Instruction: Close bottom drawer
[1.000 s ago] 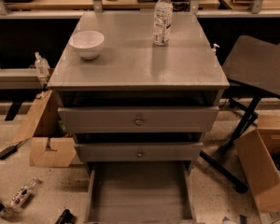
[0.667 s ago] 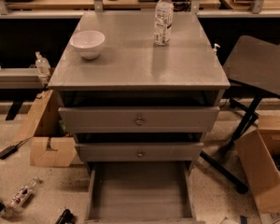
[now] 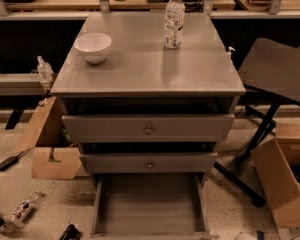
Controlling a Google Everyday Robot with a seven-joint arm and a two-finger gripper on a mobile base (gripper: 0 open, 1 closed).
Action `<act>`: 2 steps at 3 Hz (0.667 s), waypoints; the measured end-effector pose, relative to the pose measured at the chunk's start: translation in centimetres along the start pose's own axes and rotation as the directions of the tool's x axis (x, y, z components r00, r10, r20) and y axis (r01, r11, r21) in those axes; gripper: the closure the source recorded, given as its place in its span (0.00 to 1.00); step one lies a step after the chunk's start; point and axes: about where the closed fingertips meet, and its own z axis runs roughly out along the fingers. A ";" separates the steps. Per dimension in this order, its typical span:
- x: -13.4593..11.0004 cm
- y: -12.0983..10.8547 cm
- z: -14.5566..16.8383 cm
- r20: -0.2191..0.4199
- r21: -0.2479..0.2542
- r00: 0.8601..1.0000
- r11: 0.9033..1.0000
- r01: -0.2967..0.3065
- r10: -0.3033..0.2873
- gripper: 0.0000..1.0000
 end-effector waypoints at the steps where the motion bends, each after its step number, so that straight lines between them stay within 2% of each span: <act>1: 0.0 0.0 0.0 0.000 0.000 1.000 1.000 0.000 0.000 1.00; 2: 0.7 5.2 0.5 0.002 -0.045 0.998 0.997 -0.070 0.070 1.00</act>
Offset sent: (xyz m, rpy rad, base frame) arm -0.1022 0.0256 -0.0086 0.0399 0.1515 -0.0538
